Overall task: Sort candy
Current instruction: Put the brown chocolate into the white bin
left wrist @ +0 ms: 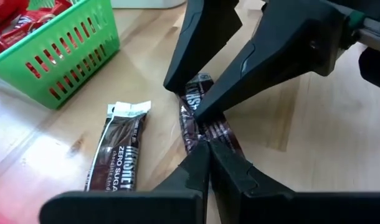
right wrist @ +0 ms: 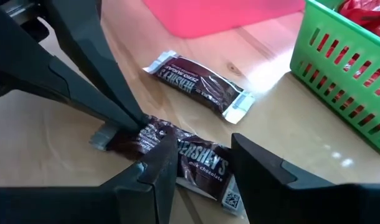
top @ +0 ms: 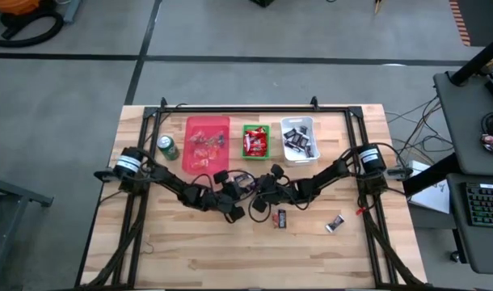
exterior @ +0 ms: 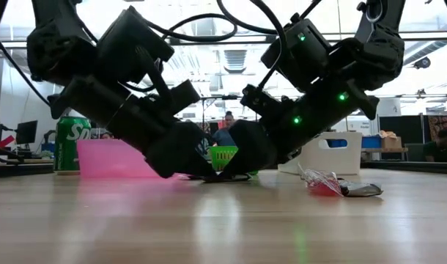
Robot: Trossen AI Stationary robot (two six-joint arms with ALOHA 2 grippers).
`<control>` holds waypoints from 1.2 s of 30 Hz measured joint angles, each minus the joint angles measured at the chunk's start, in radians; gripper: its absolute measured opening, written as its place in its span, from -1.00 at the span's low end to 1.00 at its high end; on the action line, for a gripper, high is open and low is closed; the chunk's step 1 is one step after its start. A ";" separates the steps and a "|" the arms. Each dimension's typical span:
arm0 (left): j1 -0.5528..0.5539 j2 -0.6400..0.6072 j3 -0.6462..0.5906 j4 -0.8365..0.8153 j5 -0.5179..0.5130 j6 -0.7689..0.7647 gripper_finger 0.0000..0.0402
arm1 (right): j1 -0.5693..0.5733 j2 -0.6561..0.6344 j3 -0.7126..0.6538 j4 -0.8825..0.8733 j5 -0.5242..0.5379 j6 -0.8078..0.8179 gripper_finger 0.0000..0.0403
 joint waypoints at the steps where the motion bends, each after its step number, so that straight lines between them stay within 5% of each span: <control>1: -0.002 0.003 0.000 -0.004 -0.002 -0.008 -1.00 | 0.000 0.000 0.000 -0.002 -0.001 -0.003 -0.30; 24: -0.047 -0.020 -0.005 -0.118 0.027 -0.044 -1.00 | -0.002 -0.112 -0.005 -0.189 0.004 -0.086 -0.30; 36: -0.096 -0.139 -0.009 -0.226 0.051 0.024 -1.00 | -0.025 -0.187 -0.004 -0.196 -0.334 -0.314 -0.30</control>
